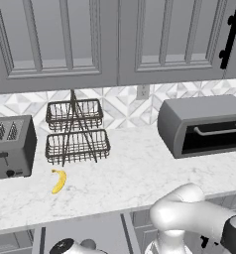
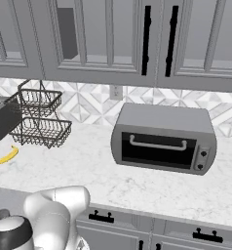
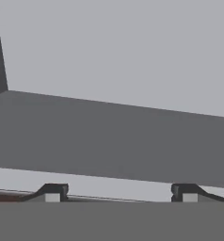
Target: Pick the measuring cup from the drawer and place it on the counter.
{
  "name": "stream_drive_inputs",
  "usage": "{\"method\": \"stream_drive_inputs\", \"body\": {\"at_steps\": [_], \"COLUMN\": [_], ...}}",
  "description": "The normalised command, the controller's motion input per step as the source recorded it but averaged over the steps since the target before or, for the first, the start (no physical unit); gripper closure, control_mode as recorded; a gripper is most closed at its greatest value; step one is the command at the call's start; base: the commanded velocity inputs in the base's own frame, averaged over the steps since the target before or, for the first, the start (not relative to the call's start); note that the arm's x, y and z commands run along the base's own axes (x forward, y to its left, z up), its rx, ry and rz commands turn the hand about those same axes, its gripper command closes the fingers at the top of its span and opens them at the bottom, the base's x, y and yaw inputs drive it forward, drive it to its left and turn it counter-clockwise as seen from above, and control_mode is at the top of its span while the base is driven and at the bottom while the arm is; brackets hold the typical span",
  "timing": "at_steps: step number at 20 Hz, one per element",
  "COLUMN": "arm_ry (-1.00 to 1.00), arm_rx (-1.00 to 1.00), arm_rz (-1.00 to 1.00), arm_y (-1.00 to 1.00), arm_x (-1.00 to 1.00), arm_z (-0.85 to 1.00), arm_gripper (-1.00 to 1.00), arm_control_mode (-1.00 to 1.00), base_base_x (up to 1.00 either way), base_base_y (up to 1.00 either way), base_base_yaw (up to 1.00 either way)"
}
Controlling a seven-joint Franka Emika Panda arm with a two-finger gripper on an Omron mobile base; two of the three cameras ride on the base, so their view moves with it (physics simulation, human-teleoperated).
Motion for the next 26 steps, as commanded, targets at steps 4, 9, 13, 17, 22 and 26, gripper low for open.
{"method": "stream_drive_inputs", "body": {"at_steps": [4,9,13,17,22,26], "arm_ry": [0.0,-0.03,-0.02,-0.01,-0.17,-0.06], "arm_rx": [0.0,0.02,0.03,0.04,0.02,0.05], "arm_rz": [0.0,0.0,0.0,-0.02,-0.05,-0.09], "arm_y": [0.03,-0.03,-0.14,-0.31,-0.49,-0.51], "arm_x": [0.0,0.0,0.12,0.33,0.57,0.71], "arm_z": [0.0,0.25,0.82,0.71,0.04,-0.01], "arm_gripper": [-1.0,-1.0,-1.0,-1.0,-1.0,-1.0], "arm_control_mode": [-1.0,-1.0,-1.0,-1.0,-1.0,-1.0], "base_base_x": [0.0,0.0,0.0,0.0,0.0,0.0], "base_base_y": [0.0,0.0,0.0,0.0,0.0,0.0], "base_base_yaw": [0.0,0.0,0.0,0.0,0.0,0.0]}}
